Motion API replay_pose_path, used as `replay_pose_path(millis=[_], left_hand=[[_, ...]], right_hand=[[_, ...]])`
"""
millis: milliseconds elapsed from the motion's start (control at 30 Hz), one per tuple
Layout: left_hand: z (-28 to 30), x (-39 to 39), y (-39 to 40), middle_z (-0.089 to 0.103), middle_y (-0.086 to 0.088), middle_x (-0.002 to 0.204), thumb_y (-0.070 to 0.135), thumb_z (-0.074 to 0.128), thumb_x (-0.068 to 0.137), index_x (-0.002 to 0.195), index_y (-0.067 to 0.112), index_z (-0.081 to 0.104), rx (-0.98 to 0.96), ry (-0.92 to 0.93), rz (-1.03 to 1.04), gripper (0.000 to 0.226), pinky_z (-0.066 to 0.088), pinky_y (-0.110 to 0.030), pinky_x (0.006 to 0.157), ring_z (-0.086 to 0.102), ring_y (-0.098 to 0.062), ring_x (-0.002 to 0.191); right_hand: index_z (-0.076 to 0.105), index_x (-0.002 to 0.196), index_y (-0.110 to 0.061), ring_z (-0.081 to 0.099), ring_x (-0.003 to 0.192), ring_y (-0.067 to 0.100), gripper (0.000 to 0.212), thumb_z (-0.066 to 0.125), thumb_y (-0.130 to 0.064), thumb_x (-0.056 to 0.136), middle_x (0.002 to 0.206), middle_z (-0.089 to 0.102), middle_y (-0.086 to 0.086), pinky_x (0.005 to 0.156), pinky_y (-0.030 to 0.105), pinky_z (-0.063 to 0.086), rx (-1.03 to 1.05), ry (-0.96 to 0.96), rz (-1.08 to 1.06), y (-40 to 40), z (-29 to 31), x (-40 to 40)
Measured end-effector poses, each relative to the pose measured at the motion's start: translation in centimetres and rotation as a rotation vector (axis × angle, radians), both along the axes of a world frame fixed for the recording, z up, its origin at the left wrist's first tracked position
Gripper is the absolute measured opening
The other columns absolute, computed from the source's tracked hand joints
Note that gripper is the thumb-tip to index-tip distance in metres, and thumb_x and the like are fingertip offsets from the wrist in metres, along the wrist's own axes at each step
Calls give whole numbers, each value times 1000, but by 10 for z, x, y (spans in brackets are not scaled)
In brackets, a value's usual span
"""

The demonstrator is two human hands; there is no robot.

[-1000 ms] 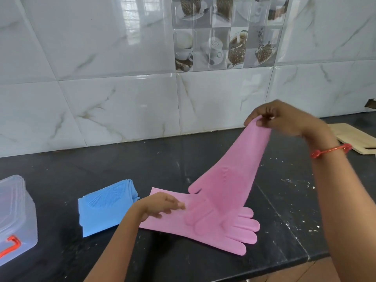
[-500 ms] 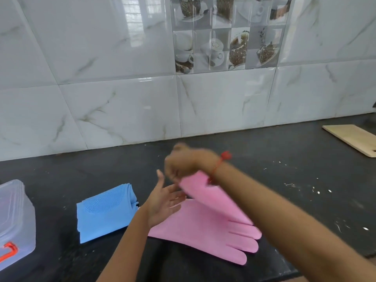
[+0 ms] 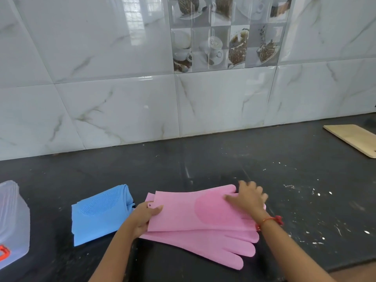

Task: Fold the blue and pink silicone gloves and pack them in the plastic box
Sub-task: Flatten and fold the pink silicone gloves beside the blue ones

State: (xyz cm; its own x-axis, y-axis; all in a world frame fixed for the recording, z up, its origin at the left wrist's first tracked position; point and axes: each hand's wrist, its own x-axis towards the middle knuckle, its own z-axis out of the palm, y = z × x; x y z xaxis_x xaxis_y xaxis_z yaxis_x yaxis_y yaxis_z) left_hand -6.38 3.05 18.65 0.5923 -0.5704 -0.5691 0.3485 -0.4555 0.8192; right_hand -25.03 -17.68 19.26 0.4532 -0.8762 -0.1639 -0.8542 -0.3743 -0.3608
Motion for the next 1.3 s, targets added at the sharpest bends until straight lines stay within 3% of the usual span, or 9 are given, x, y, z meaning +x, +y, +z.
replay_pose_path(millis=[200,300,367,500,667,800,900,1167,1300], left_hand=[[-3,7,-5,58,-18,126,7,55,91,133,2,45,120,-97,22,44,49,-48,97,57,-34,114],[2,5,-8,57,-19,126,7,53,92,134,2,44,128,-140,26,43,49,-45,93,57,-33,109],[7,6,-9,60,-17,116,6,51,93,132,-1,44,131,-181,16,40,49,-41,86,57,-28,96],[26,17,-4,63,-9,86,4,51,93,124,-1,53,131,-226,-30,31,49,-32,64,58,-22,73],[36,29,8,60,-9,86,7,52,93,127,2,52,298,-355,-141,34,45,-26,53,54,-19,68],[21,24,9,57,-15,124,12,53,93,130,4,51,463,-566,-193,38,42,-33,88,52,-25,103],[11,19,6,53,-11,134,18,55,92,131,9,51,527,-670,-205,40,39,-34,102,48,-27,122],[9,19,6,57,-14,126,18,55,92,125,7,53,411,-671,-79,35,42,-37,97,51,-29,116],[5,11,6,58,-11,127,20,52,93,125,8,52,489,-797,-129,34,41,-34,98,52,-26,117]], right_hand=[[46,125,-8,44,122,33,74,61,-61,76,132,44,14,95,42,42,180,2,-173,-18,-6,-39],[51,110,-8,58,88,26,51,67,-45,78,108,58,10,63,32,51,291,-82,-162,-18,-4,-45],[54,85,-8,48,56,19,27,70,-29,81,78,56,8,43,25,41,393,-244,-191,-19,-1,-50],[52,66,-5,31,25,6,24,67,-9,84,40,47,-1,28,14,26,627,-576,-134,-11,17,-65],[56,77,-2,34,26,6,14,67,-8,84,44,47,3,26,15,31,748,-551,-23,28,30,-83],[52,80,-7,42,32,11,21,71,-16,80,57,54,6,31,19,40,633,-423,-80,53,2,-91],[53,87,-6,47,39,13,26,73,-21,78,73,57,6,36,23,46,494,-389,-143,59,-8,-96],[54,84,-16,49,46,16,15,68,-23,83,81,61,4,39,23,44,310,-488,-167,51,3,-89],[55,89,-15,55,56,17,16,66,-26,84,80,60,-1,53,33,56,291,-403,-186,50,-2,-83]])
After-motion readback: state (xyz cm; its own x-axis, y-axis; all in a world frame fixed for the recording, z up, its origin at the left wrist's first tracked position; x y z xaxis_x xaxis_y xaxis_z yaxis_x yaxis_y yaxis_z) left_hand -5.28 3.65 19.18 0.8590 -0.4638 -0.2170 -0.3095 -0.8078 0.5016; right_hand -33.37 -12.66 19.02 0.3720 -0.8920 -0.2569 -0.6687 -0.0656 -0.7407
